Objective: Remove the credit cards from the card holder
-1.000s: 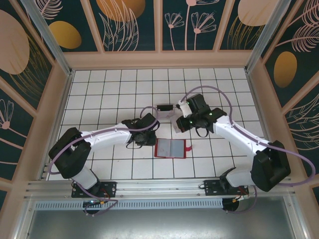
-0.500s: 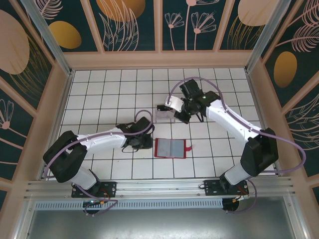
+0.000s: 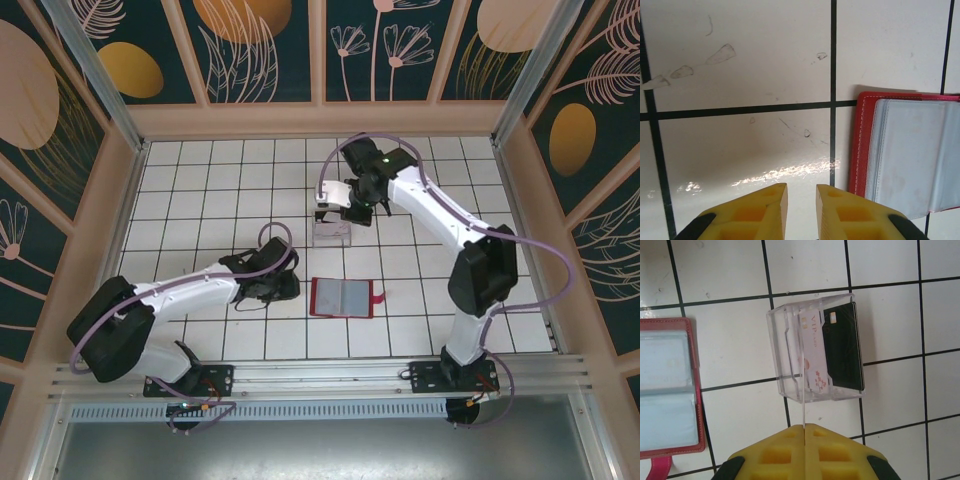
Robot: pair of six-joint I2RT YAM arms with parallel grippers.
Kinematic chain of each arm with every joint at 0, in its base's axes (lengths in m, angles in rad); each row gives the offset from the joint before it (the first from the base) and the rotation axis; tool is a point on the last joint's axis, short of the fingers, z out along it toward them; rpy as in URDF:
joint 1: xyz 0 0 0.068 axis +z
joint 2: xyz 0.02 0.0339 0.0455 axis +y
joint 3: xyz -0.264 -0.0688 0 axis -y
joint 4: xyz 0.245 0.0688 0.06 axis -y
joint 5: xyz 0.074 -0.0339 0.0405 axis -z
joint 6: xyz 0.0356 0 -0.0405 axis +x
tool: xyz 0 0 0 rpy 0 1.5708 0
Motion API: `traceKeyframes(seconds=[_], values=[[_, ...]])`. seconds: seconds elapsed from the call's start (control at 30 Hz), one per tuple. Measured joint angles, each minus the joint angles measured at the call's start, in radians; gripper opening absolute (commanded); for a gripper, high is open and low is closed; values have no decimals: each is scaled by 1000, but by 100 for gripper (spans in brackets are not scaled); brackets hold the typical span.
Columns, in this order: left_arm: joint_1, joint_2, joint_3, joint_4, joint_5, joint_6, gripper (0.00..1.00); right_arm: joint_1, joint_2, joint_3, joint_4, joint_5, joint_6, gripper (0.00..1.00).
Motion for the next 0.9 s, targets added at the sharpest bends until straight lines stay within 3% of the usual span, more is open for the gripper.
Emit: traceKeyframes(seconds=[0.3, 0.9], values=[[6, -29, -14, 0, 0, -12, 24, 27, 146, 130, -49, 15, -21, 0], [13, -29, -14, 0, 0, -13, 24, 47, 287, 172, -56, 93, -37, 0]])
